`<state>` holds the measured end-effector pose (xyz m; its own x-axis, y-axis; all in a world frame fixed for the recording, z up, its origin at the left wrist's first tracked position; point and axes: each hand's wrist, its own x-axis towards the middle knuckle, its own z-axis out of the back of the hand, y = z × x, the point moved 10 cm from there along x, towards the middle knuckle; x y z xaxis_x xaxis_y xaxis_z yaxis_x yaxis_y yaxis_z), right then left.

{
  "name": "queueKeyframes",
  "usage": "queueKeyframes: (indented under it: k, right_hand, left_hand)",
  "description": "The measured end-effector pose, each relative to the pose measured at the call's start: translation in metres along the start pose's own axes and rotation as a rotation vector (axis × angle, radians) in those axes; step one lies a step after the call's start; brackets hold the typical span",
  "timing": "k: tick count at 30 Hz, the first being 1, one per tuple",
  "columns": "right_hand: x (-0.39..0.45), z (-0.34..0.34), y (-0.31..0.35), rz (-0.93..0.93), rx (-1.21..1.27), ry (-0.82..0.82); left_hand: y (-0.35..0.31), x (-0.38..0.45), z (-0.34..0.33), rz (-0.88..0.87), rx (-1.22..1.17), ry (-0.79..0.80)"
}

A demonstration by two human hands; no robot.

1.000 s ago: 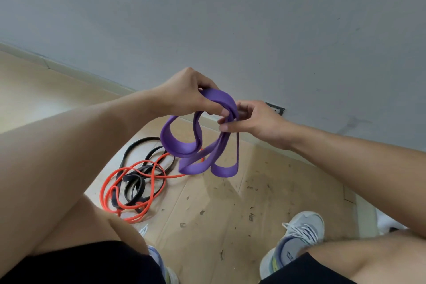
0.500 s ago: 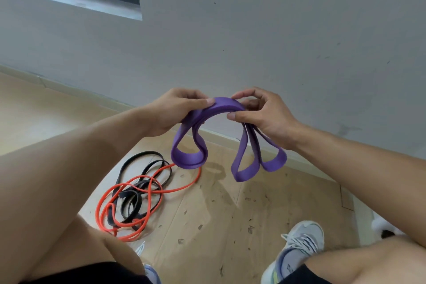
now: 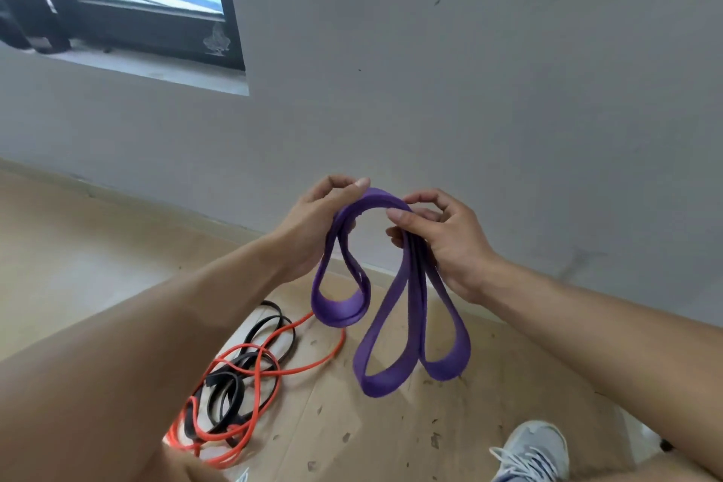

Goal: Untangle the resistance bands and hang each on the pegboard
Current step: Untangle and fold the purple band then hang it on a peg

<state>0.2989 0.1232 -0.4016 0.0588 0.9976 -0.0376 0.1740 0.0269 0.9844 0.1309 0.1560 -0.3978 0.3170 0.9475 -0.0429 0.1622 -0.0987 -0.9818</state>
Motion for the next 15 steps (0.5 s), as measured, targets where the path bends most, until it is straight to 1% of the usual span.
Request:
queueKeyframes:
  k: [3, 5, 8, 12, 15]
  right_hand:
    - [0.004, 0.008, 0.001, -0.012, 0.083, -0.046]
    - [0.005, 0.012, 0.004, -0.003, 0.053, -0.056]
    - [0.004, 0.014, 0.016, 0.041, -0.092, -0.031]
    - [-0.001, 0.012, 0.036, 0.118, -0.414, 0.05]
    - [-0.004, 0.017, 0.052, 0.171, -0.522, 0.045]
  left_hand:
    - [-0.005, -0.002, -0.003, -0.056, 0.138, 0.043]
    - [-0.01, -0.004, -0.004, -0.106, 0.199, 0.028]
    - [-0.017, -0.006, -0.002, -0.164, 0.166, -0.031]
    - [-0.03, -0.01, -0.015, -0.27, 0.267, -0.074]
    - [-0.039, -0.013, -0.025, -0.335, 0.351, -0.13]
